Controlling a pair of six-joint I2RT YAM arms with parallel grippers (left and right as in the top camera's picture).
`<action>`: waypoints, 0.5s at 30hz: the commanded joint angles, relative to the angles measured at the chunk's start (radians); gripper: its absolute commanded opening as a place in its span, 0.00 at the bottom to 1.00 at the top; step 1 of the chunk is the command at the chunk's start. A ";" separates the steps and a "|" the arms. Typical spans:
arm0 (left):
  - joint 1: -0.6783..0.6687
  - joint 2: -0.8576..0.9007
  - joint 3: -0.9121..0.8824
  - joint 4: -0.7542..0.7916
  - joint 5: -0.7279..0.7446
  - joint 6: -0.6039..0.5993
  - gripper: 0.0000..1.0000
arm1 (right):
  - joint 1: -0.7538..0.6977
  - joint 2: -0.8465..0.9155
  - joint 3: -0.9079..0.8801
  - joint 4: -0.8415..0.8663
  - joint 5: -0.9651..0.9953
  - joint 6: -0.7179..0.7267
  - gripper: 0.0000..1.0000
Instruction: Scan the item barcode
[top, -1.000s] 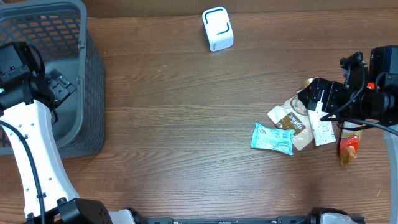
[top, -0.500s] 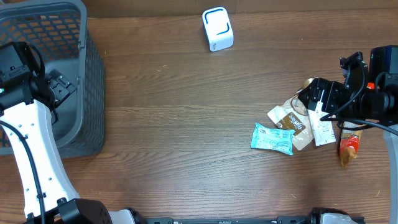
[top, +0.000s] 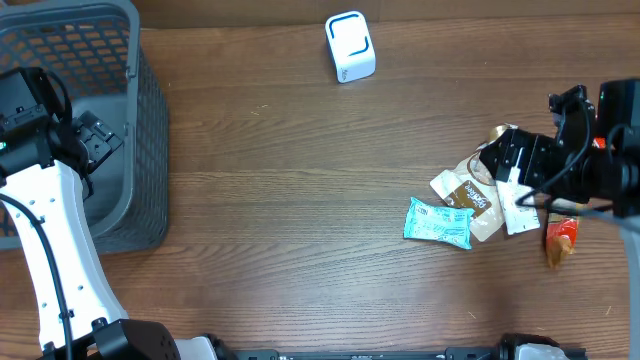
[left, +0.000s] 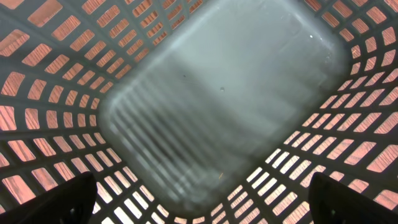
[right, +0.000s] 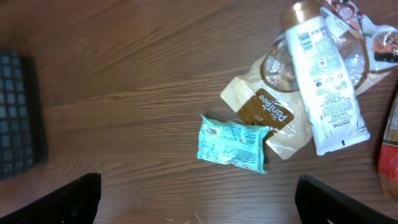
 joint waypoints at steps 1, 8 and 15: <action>-0.002 0.002 -0.004 0.000 0.008 -0.018 1.00 | 0.041 -0.096 0.026 0.005 -0.006 -0.008 1.00; -0.002 0.002 -0.004 0.000 0.008 -0.018 1.00 | 0.170 -0.216 -0.012 0.103 0.314 -0.012 1.00; -0.002 0.002 -0.004 0.000 0.008 -0.018 1.00 | 0.202 -0.348 -0.166 0.335 0.406 -0.012 1.00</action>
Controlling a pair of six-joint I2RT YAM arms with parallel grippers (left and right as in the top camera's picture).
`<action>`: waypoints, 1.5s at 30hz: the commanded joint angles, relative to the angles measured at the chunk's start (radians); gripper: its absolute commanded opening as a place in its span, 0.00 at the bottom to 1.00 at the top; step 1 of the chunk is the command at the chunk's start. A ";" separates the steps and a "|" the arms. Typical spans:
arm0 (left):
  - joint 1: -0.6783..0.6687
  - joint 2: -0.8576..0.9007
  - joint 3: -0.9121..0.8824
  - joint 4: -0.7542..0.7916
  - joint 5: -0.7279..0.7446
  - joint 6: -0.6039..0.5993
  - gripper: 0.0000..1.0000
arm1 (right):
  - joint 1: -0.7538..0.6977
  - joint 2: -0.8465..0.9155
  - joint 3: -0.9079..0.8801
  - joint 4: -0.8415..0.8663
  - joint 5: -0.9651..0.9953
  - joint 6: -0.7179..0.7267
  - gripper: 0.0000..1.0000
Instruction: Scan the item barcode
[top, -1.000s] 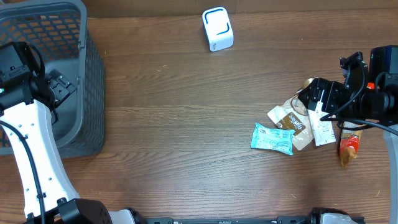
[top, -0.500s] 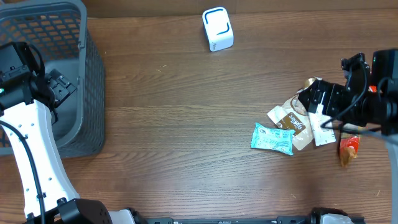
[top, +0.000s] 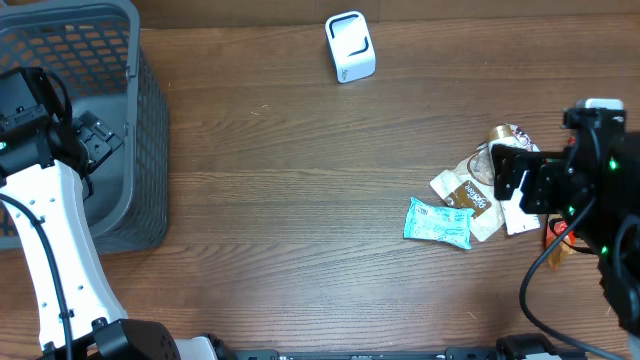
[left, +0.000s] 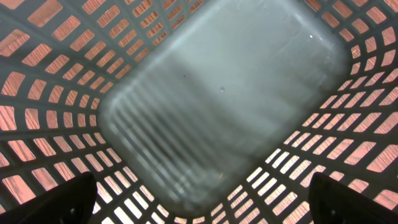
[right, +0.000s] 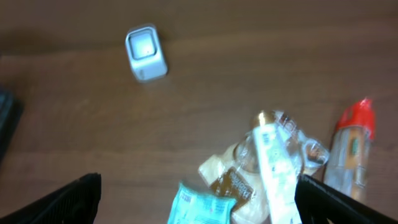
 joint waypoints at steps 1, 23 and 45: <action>-0.002 0.002 -0.004 0.000 0.009 -0.018 1.00 | 0.005 -0.063 -0.089 0.095 0.079 -0.005 1.00; -0.002 0.002 -0.004 0.000 0.009 -0.017 1.00 | 0.006 -0.597 -0.874 1.068 0.074 0.000 1.00; -0.002 0.002 -0.004 0.000 0.009 -0.017 1.00 | 0.006 -0.943 -1.374 1.514 0.074 0.000 1.00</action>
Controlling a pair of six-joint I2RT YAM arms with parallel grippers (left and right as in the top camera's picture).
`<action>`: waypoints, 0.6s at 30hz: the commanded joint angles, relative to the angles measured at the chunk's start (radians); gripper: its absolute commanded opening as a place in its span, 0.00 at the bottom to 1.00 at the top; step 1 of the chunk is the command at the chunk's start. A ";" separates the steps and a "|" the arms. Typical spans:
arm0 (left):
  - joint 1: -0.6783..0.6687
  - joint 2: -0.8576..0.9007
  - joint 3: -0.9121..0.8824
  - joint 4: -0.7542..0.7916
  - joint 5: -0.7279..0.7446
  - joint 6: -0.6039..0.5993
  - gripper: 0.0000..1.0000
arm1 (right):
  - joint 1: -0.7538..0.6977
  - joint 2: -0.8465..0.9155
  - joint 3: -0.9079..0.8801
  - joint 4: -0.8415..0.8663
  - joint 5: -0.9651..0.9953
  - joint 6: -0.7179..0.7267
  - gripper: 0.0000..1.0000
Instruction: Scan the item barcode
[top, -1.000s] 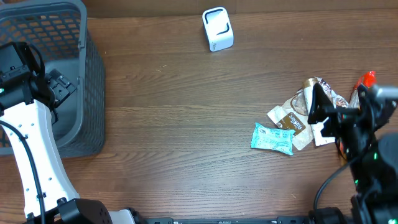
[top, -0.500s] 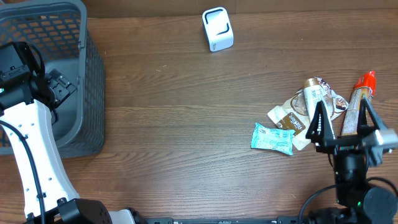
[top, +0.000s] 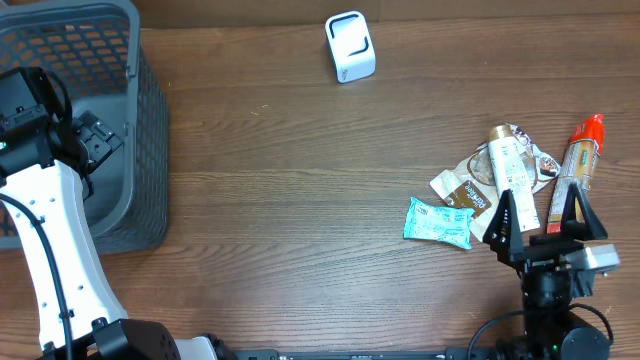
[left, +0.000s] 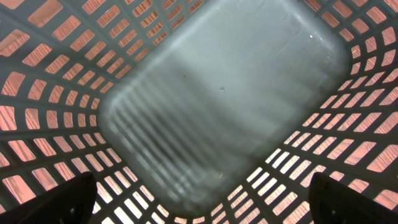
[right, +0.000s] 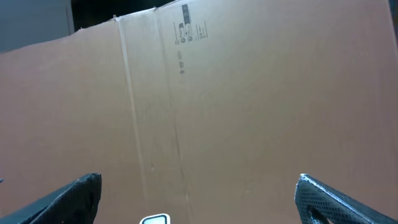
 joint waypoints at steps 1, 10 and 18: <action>-0.002 0.002 -0.004 0.000 0.008 -0.017 1.00 | 0.005 -0.035 -0.053 0.009 0.007 -0.001 1.00; -0.002 0.002 -0.004 0.000 0.008 -0.018 1.00 | 0.010 -0.047 -0.062 -0.050 -0.031 -0.001 1.00; -0.002 0.002 -0.004 0.000 0.008 -0.017 1.00 | 0.010 -0.047 -0.062 -0.301 -0.031 -0.001 1.00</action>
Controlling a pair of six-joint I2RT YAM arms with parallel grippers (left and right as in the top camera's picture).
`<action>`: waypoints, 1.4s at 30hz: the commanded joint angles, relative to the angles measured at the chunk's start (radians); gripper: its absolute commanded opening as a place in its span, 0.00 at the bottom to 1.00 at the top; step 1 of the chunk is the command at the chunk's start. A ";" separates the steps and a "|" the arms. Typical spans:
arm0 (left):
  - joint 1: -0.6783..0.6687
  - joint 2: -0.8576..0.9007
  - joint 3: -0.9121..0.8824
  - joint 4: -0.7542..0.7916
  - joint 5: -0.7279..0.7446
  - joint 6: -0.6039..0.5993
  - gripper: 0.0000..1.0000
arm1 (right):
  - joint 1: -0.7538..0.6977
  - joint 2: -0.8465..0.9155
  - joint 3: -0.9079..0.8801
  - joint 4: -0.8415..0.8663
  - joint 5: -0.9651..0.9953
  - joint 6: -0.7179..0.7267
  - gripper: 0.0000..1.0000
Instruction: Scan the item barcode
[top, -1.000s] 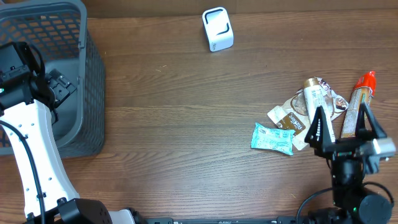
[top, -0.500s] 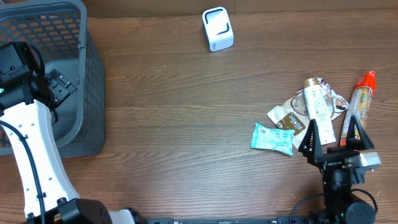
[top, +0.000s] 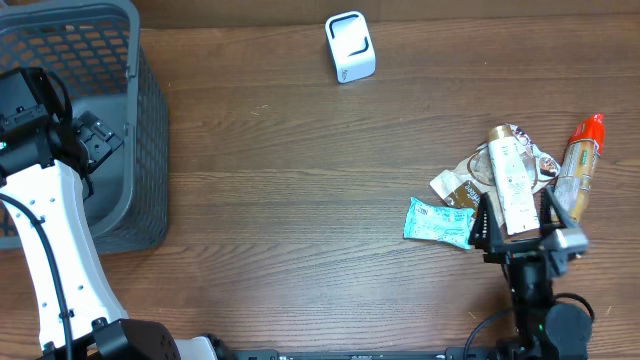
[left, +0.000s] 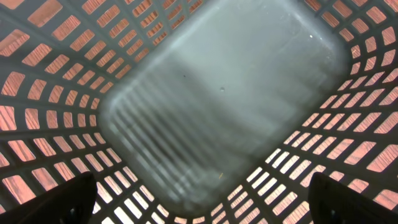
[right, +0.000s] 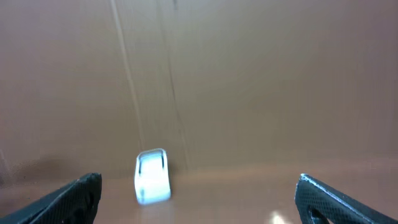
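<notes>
The white barcode scanner (top: 350, 47) stands at the far edge of the table; it also shows in the right wrist view as a blurred scanner (right: 152, 176). At the right lies a pile: a white bottle (top: 510, 185), a teal packet (top: 438, 222), a brown pouch (top: 463, 193) and a red-capped bottle (top: 579, 165). My right gripper (top: 523, 228) is at the pile's near side, open and holding nothing, facing the far wall; its gap (right: 199, 199) is bare. My left gripper (top: 92, 140) hangs open inside the grey basket (top: 150, 130), nothing between its fingers (left: 62, 199).
A brown cardboard wall (right: 249, 74) rises behind the table's far edge. The grey mesh basket's floor (left: 224, 99) fills the left wrist view. The basket takes up the table's far left corner, with my left arm (top: 55, 250) beside it.
My right gripper has shifted slightly left and toward the pile, and its camera has tipped down: the scanner now shows whole below the cardboard wall. The left arm has not moved.
My right gripper was open above the pile, looking straight down on the bottle, pouch and packet. Then it was tipped up, with scanner and pile both in its view. Then it stood near the table's front edge facing the cardboard wall, and now faces the scanner. The left gripper stayed in the basket.
</notes>
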 joint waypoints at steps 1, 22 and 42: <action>-0.002 0.002 -0.004 0.000 0.009 -0.017 1.00 | 0.008 -0.011 -0.011 -0.104 -0.004 0.000 1.00; -0.002 0.002 -0.004 0.000 0.009 -0.017 1.00 | 0.008 -0.011 -0.011 -0.214 -0.008 -0.001 1.00; -0.002 0.002 -0.004 0.000 0.009 -0.017 1.00 | 0.008 -0.011 -0.011 -0.214 -0.008 -0.001 1.00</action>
